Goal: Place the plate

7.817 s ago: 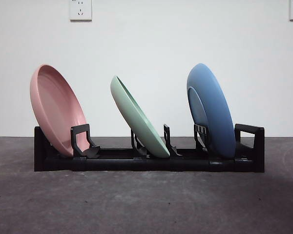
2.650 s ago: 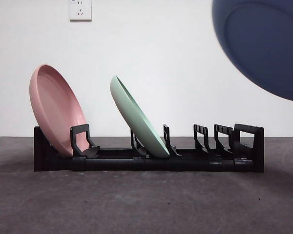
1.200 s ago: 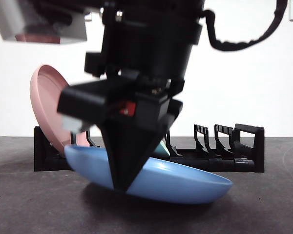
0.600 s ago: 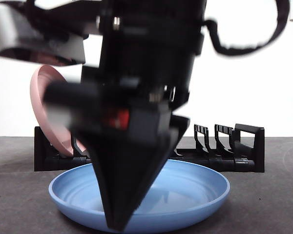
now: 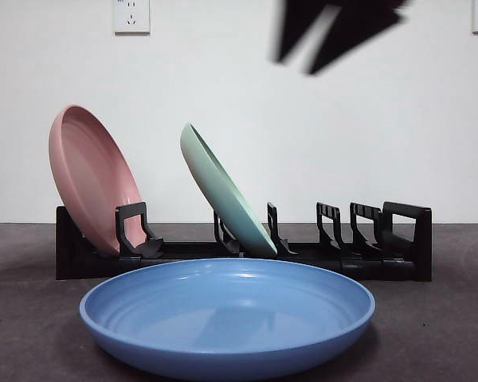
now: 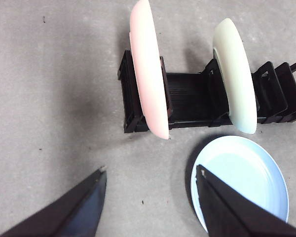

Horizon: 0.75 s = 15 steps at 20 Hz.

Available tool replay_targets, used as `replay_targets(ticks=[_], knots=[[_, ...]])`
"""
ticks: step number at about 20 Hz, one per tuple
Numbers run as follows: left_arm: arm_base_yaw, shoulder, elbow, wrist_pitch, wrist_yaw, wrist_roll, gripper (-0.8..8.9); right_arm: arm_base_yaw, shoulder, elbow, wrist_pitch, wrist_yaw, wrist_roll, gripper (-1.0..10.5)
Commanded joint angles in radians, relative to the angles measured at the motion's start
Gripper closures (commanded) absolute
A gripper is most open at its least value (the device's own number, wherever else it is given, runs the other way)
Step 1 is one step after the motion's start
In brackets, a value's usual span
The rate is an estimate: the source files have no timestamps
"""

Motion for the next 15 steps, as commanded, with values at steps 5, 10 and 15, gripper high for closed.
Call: replay_targets(ticks=[5,10,15], knots=[[0.000,0.016,0.023,0.041,-0.002,0.006,5.24,-0.429,-0.137,-0.031,-0.155,-0.102,-0.084,7.0],[-0.030,0.099,0.023,0.040,-0.002,-0.022,5.22,-0.529,-0.399,-0.230,-0.183,-0.088,-0.101,7.0],[-0.069,0.240,0.075,0.067,-0.030,-0.022,5.21,-0.529,-0.542,-0.341,-0.198,-0.087,-0.098,7.0]])
